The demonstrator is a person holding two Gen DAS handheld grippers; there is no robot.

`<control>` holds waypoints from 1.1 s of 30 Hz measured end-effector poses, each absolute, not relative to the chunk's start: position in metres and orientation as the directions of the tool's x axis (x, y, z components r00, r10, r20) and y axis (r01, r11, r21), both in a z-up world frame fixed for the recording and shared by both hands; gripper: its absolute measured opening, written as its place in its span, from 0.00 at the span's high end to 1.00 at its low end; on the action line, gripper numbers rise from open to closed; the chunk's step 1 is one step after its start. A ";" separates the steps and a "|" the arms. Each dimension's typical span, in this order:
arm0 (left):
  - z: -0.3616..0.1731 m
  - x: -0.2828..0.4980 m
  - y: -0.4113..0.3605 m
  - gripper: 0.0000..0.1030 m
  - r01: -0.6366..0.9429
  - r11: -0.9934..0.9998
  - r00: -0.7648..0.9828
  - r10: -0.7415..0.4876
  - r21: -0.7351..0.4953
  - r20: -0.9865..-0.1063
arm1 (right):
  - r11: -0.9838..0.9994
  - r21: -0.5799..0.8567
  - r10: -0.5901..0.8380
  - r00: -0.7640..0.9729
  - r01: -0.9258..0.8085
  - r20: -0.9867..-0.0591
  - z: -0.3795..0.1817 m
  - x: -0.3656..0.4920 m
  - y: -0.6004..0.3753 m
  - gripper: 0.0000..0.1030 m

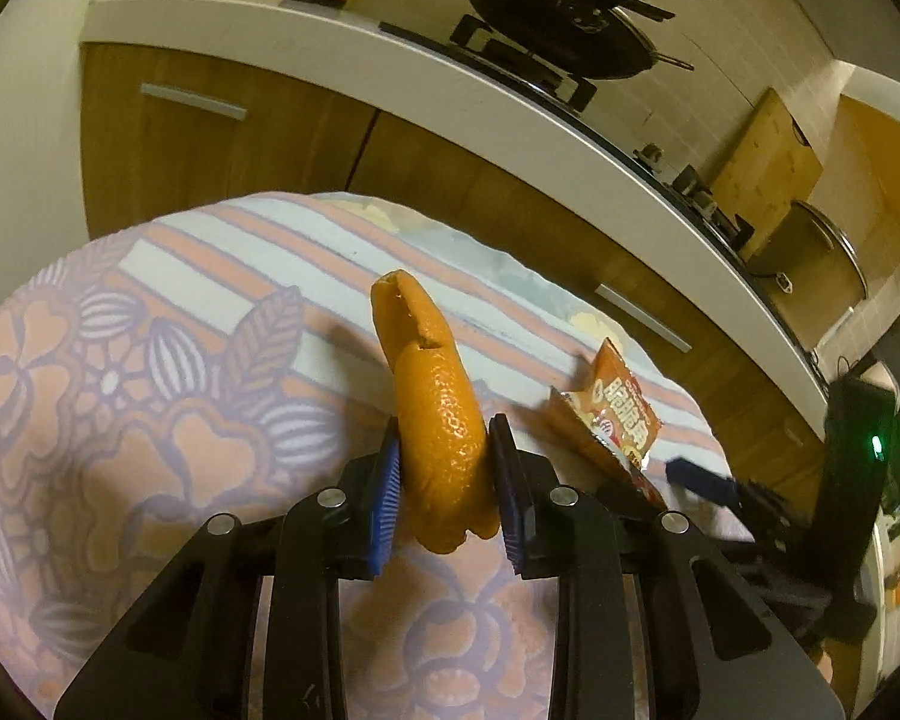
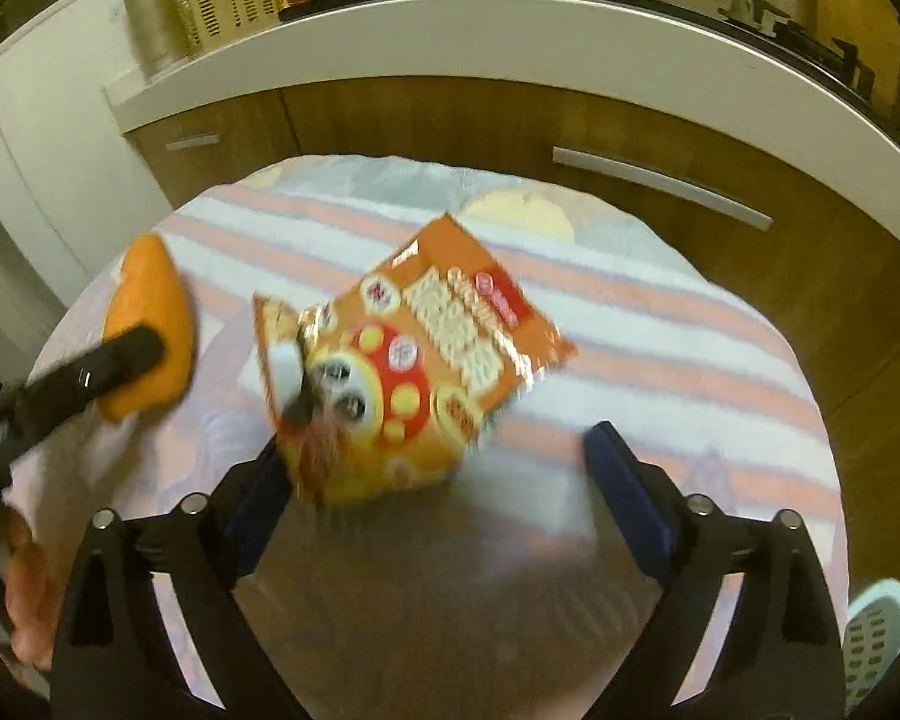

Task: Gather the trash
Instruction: 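Grasp the small snack wrapper with the right tool and lift it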

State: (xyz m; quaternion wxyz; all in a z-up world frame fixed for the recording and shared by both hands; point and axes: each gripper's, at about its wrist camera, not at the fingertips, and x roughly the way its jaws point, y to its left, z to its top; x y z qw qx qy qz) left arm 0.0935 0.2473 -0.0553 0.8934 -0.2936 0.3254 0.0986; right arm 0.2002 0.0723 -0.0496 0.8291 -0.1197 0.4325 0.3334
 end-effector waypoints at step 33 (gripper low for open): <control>-0.030 0.089 0.208 0.74 -0.272 0.878 0.814 -0.009 -0.393 -0.581 | 0.757 0.080 0.518 0.520 -0.649 -0.679 -0.013 0.179 0.048 0.94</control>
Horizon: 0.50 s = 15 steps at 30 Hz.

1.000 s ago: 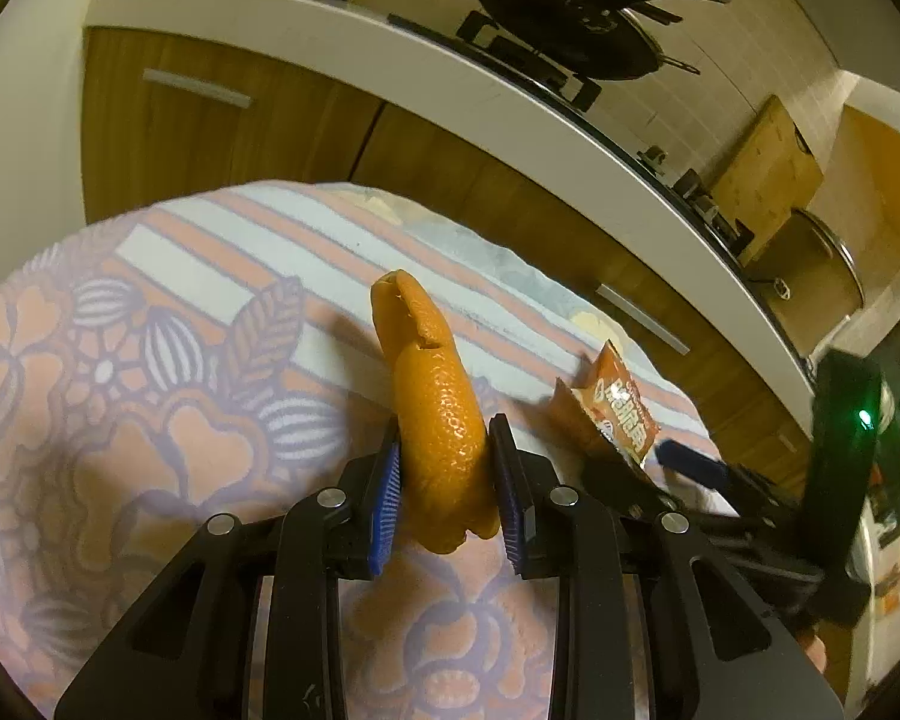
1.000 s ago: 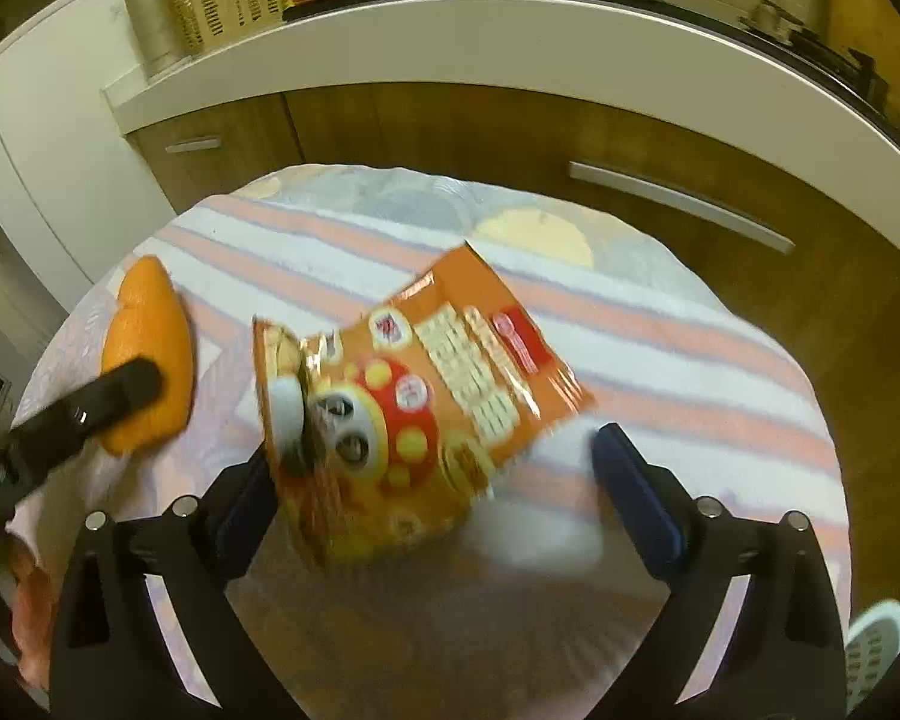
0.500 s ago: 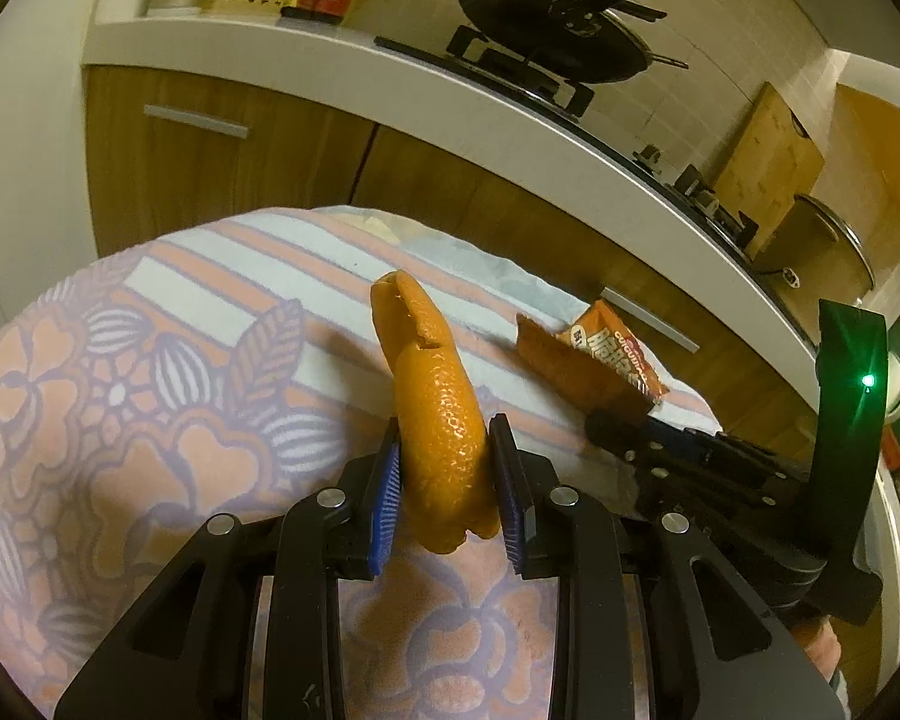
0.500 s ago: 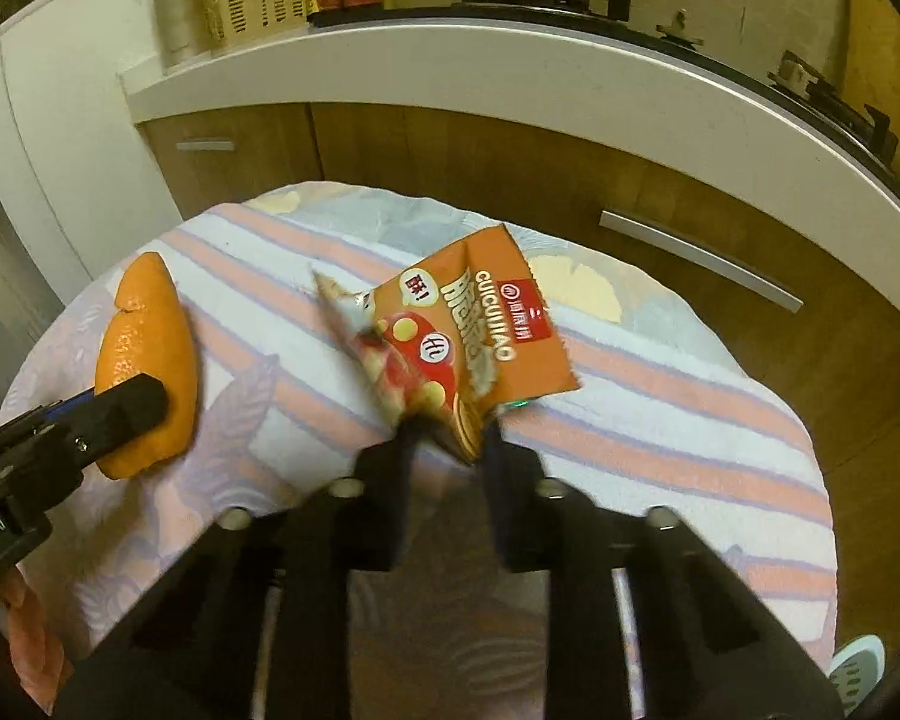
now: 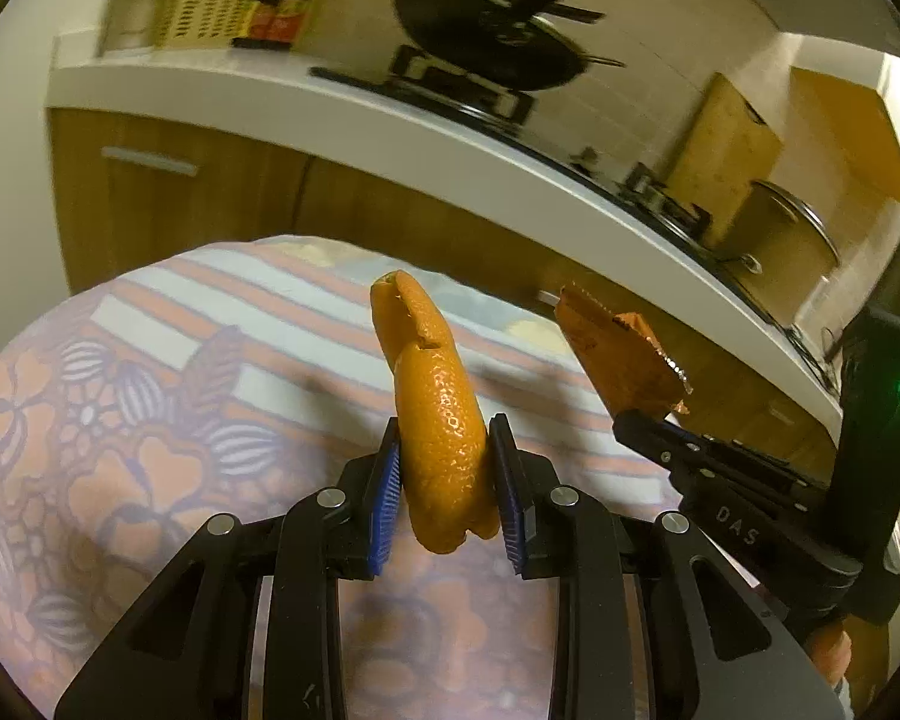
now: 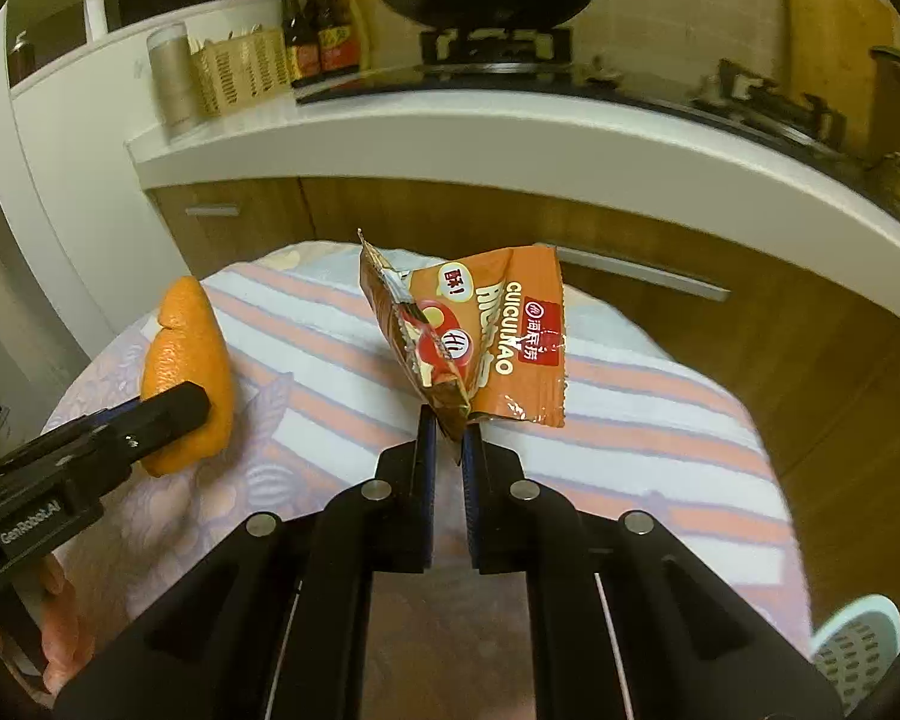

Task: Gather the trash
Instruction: 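Grasp the small snack wrapper with the right tool and lift it, then carry the peel and wrapper over the basket and open both tools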

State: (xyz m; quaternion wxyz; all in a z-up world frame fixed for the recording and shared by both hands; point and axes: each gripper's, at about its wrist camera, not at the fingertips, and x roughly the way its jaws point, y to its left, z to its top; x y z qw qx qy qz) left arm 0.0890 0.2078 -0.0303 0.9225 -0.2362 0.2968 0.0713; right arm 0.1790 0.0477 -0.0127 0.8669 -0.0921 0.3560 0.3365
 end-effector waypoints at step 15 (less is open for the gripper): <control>0.004 0.077 0.125 0.74 -0.064 0.923 0.831 -0.161 -0.379 -0.533 | 0.849 0.103 0.447 0.602 -0.518 -0.661 0.018 0.146 -0.062 0.94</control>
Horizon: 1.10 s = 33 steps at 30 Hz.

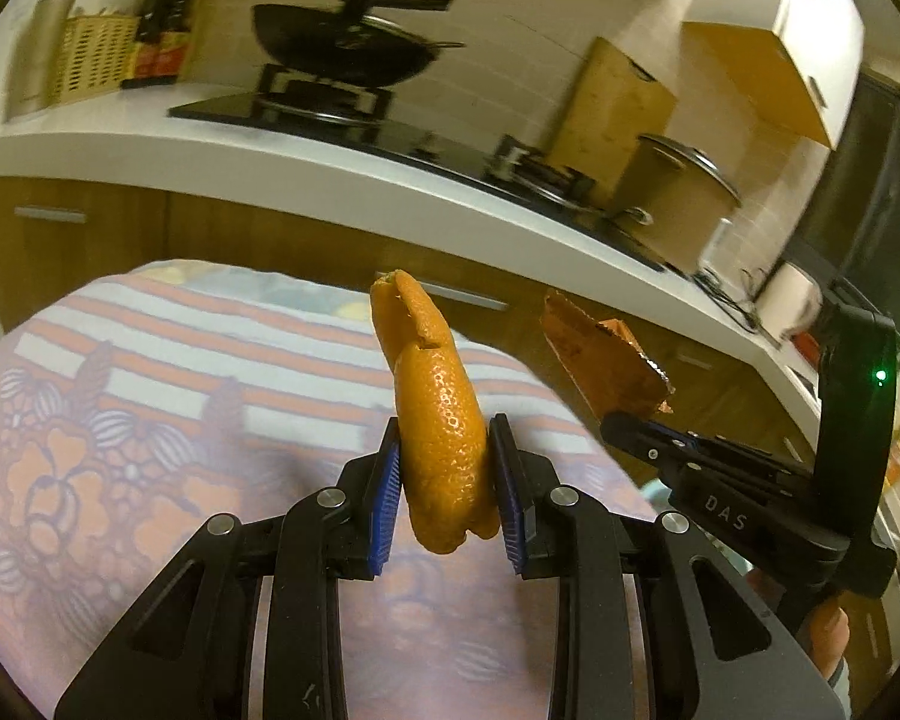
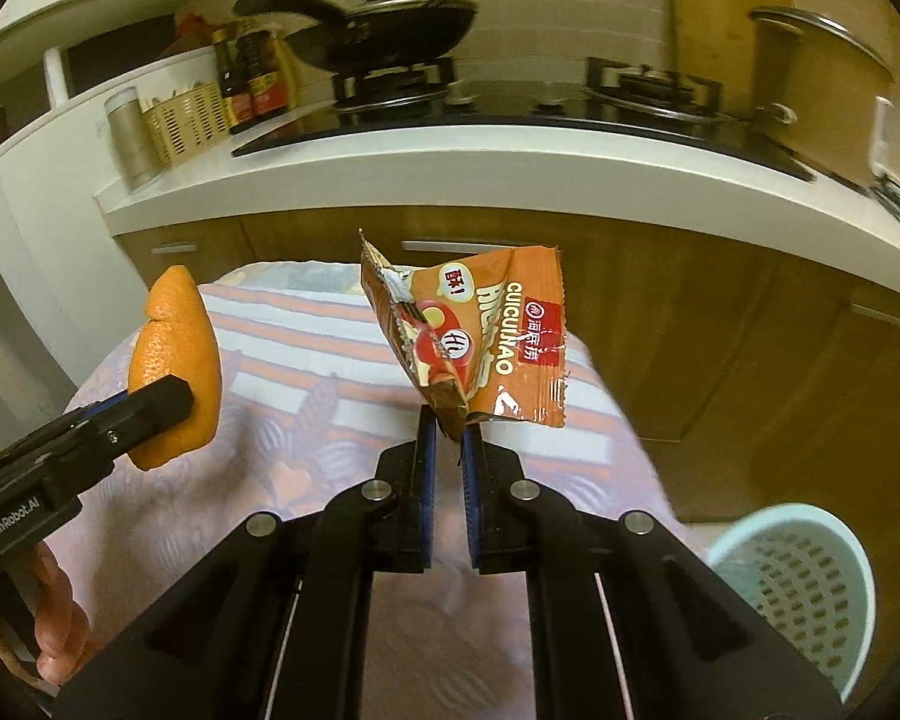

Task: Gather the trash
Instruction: 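Carry the peel and wrapper over the basket and open both tools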

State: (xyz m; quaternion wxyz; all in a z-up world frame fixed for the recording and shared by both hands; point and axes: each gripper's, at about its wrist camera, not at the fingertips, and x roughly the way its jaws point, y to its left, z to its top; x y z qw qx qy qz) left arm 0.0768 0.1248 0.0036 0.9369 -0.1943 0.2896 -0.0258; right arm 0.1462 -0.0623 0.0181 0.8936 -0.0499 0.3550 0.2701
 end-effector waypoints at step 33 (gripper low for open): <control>-0.042 0.117 -0.128 0.71 0.338 0.868 0.599 -0.497 -0.364 -0.628 | 0.987 0.149 0.156 0.572 -0.060 -0.805 -0.049 0.121 -0.324 0.93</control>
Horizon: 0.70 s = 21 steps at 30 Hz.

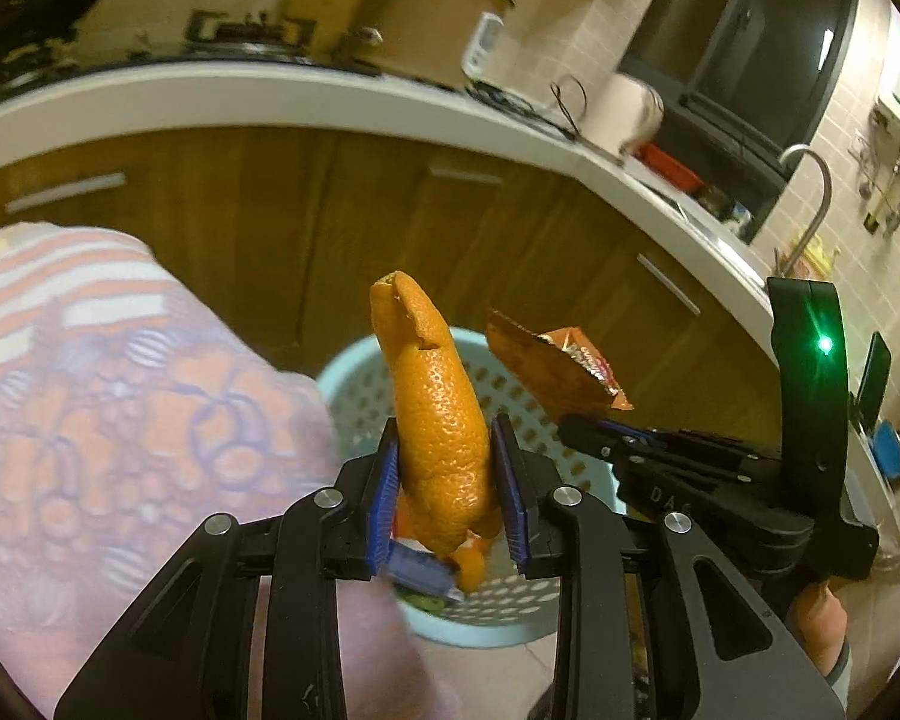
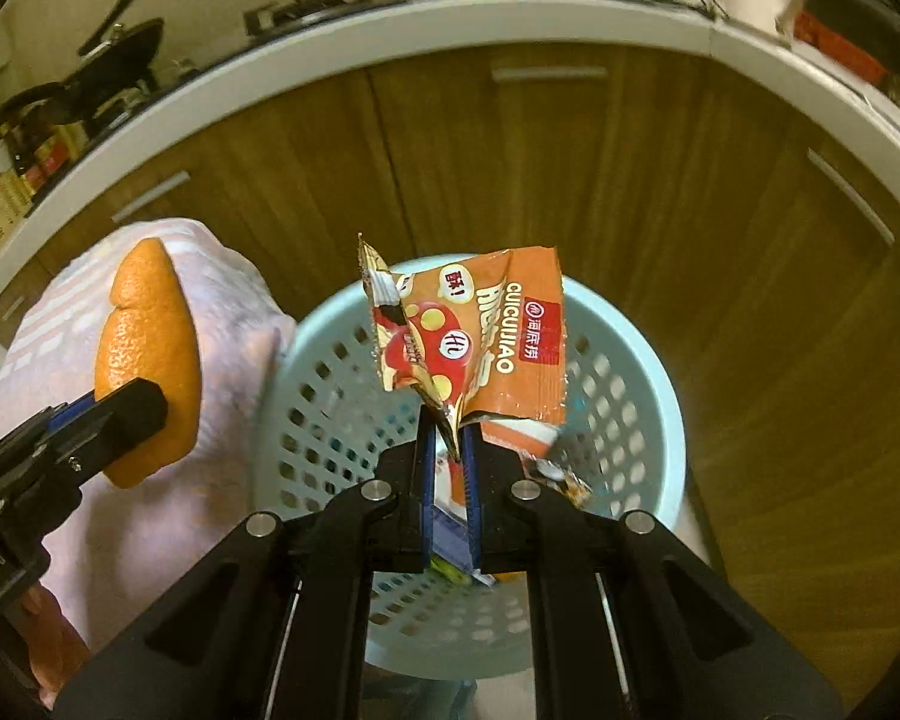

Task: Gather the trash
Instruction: 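Carry the peel and wrapper over the basket and open both tools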

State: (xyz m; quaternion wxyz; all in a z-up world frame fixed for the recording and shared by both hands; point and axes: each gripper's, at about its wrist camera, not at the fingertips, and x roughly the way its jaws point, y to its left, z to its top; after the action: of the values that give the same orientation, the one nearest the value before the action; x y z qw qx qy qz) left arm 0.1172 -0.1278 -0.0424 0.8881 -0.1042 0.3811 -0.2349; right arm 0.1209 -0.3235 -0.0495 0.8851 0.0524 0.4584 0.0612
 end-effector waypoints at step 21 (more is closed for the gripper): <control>-0.018 0.076 -0.114 0.27 0.218 0.954 0.791 -0.297 -0.207 -0.535 | 0.994 0.109 0.088 0.739 -0.019 -0.668 -0.022 0.081 -0.326 0.37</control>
State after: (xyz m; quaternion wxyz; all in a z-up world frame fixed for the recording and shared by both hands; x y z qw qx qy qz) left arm 0.0764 -0.1143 -0.0180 0.9438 -0.0671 0.2934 -0.1366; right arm 0.0812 -0.3255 -0.0223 0.9313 0.0475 0.3599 0.0286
